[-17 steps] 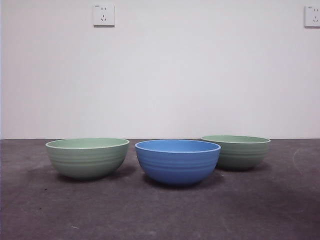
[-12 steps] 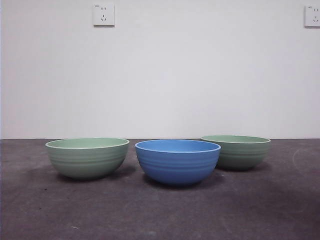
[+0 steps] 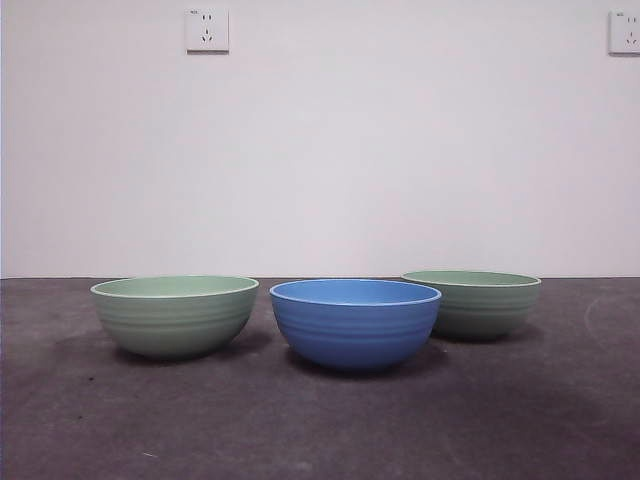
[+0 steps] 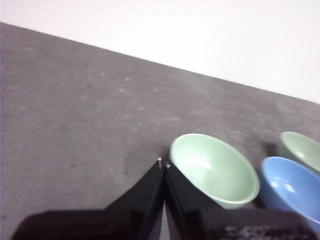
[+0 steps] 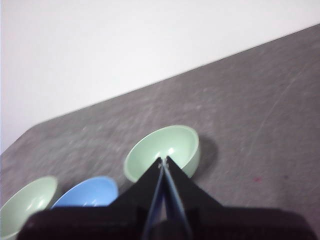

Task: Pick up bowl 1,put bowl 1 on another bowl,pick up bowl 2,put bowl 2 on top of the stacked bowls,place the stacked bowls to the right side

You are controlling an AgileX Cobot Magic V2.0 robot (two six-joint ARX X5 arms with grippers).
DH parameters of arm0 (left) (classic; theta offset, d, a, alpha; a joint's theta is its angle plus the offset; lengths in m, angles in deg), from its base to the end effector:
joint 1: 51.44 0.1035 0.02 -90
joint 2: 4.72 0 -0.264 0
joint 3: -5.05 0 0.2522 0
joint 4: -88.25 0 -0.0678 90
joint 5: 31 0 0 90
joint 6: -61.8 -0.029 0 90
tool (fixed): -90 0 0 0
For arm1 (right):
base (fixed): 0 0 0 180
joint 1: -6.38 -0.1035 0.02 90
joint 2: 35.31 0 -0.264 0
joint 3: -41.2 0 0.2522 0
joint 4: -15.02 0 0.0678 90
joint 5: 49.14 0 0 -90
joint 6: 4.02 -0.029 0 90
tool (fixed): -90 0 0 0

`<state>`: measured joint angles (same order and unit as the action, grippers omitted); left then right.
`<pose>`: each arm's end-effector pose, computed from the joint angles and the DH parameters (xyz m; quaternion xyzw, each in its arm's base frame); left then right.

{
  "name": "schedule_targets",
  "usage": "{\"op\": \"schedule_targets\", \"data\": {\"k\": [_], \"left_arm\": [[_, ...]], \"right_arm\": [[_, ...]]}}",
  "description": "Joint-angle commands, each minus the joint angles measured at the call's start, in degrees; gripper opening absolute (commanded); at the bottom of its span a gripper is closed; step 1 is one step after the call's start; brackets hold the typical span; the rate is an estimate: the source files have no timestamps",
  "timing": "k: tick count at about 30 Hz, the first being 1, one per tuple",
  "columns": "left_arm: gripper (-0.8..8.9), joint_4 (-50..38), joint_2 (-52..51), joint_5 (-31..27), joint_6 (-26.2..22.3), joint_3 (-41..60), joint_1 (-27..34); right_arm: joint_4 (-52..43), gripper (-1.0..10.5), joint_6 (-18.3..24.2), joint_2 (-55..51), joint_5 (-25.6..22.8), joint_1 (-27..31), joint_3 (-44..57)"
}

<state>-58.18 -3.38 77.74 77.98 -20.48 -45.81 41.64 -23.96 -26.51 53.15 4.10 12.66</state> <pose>0.0806 -0.0014 0.1975 -0.1564 0.0951 -0.1014 0.9779 0.0916 0.0098 0.2176 0.1766 0.0808 0.1143 0.9743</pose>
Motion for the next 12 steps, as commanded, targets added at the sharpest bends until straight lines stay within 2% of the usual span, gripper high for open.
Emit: {"op": "schedule_targets", "data": {"k": [1, 6, 12], "left_arm": [[-0.08, 1.1, 2.2, 3.0, 0.5, -3.1, 0.2], [-0.08, 4.2, 9.0, 8.9, -0.4, -9.5, 0.2], [-0.08, 10.8, 19.8, 17.2, -6.7, -17.9, 0.0]], "right_arm": [[2.6, -0.1, 2.9, 4.4, 2.7, -0.1, -4.2], [11.1, -0.1, 9.4, 14.0, 9.4, -0.2, -13.4], [22.8, -0.1, 17.7, 24.6, 17.9, -0.2, -24.9]]}}
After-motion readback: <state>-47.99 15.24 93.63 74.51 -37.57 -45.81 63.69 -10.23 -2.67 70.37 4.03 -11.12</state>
